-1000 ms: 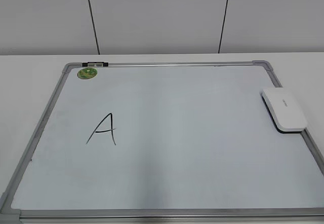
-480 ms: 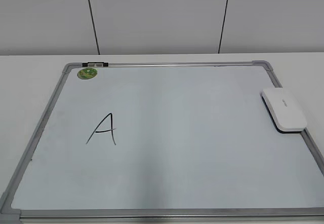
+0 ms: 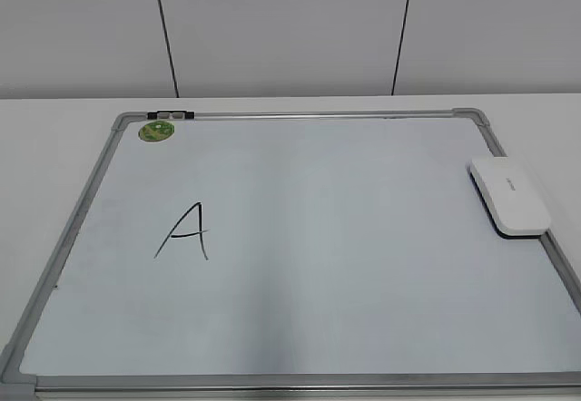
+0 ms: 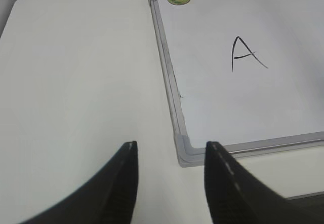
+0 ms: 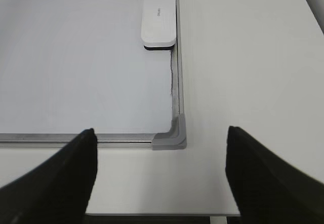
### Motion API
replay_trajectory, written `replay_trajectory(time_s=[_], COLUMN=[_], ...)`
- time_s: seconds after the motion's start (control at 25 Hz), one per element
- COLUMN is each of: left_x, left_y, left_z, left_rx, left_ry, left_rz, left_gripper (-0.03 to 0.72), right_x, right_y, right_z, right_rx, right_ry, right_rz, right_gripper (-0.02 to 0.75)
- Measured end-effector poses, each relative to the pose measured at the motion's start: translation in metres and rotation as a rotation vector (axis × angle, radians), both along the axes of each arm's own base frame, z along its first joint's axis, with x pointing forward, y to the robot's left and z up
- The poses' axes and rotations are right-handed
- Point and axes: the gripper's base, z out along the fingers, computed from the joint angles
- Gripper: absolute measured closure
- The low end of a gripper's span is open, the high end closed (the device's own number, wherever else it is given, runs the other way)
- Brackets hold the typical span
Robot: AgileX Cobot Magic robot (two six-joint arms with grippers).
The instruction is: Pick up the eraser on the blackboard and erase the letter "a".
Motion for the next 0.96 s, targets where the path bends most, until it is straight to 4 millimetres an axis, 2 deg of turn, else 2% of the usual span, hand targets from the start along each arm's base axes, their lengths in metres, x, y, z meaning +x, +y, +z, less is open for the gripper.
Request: replay_trajectory(time_s=[0.96], left_x=[0.0000], left_y=[0.0000], left_z=[0.0000], left_rx=[0.000], left_ry=[0.000], left_rz=[0.000], left_gripper=[0.374], right_x=[0.0000], right_y=[0.0000], right_z=[0.0000], right_rx=[0.001], right_ry=[0.000], right_rz=[-0.001], right_gripper=[0.151])
